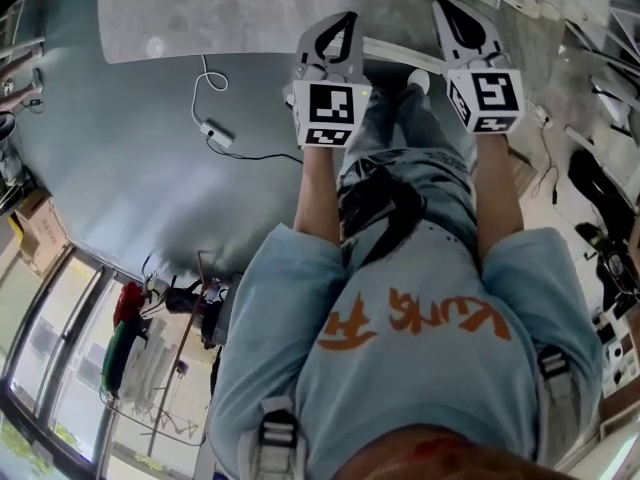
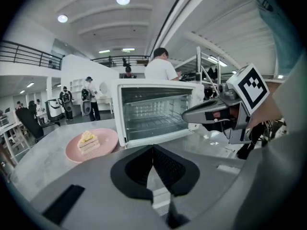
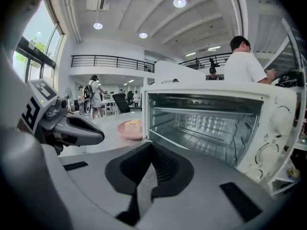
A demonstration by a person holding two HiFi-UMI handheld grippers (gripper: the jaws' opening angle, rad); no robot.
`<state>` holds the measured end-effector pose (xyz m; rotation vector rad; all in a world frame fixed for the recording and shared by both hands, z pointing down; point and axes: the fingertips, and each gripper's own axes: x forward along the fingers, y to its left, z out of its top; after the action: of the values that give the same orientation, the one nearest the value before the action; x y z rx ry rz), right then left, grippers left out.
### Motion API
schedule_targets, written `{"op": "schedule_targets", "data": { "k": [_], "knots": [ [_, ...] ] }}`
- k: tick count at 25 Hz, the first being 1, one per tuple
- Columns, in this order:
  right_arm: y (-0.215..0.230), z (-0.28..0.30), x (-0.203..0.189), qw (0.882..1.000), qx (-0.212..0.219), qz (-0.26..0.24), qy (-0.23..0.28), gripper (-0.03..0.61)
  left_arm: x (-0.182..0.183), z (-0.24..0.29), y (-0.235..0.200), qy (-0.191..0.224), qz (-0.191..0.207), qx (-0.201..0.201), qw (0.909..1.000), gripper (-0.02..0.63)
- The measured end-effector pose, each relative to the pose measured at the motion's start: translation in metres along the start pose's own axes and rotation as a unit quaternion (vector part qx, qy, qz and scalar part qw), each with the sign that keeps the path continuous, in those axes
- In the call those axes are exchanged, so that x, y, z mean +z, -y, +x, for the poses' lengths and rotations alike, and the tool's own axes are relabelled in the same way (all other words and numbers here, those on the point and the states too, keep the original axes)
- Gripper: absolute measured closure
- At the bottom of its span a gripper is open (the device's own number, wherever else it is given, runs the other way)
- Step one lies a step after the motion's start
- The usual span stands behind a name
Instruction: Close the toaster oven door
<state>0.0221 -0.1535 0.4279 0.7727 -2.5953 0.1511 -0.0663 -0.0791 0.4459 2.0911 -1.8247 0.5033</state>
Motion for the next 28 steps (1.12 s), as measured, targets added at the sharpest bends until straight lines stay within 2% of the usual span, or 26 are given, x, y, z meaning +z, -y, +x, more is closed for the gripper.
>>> {"op": "schedule_targets", "data": {
  "k": [5, 9, 13, 18, 20, 24, 28],
  "knots": [
    [-0.019, -0.018, -0.049, 0.998, 0.023, -0.028, -0.053, 0.58, -0.036, -0.001, 0.029, -0.049, 0.039, -0.034, 0.9975, 0.611],
    [-0.031, -0.027, -0.069, 0.996, 0.035, -0.036, -0.075, 0.58, -0.054, -0.004, 0.047, -0.072, 0.098, -0.078, 0.9895, 0.611],
    [-0.051, -0.031, -0.086, 0.991, 0.059, -0.059, -0.107, 0.58, -0.078, -0.005, 0.063, -0.105, 0.165, -0.145, 0.9699, 0.611],
    [-0.083, -0.049, -0.126, 0.978, 0.094, -0.09, -0.166, 0.58, -0.112, -0.01, 0.067, -0.147, 0.247, -0.17, 0.9426, 0.611],
    [-0.084, -0.051, -0.141, 0.972, 0.086, -0.11, -0.19, 0.58, -0.119, -0.005, 0.065, -0.153, 0.262, -0.168, 0.9378, 0.611],
    [-0.075, -0.059, -0.165, 0.959, 0.035, -0.154, -0.237, 0.58, -0.131, -0.001, 0.066, -0.171, 0.293, -0.168, 0.9254, 0.611],
    [-0.065, -0.062, -0.173, 0.952, -0.002, -0.164, -0.257, 0.58, -0.133, 0.004, 0.063, -0.184, 0.313, -0.159, 0.9181, 0.611]
  ]
}}
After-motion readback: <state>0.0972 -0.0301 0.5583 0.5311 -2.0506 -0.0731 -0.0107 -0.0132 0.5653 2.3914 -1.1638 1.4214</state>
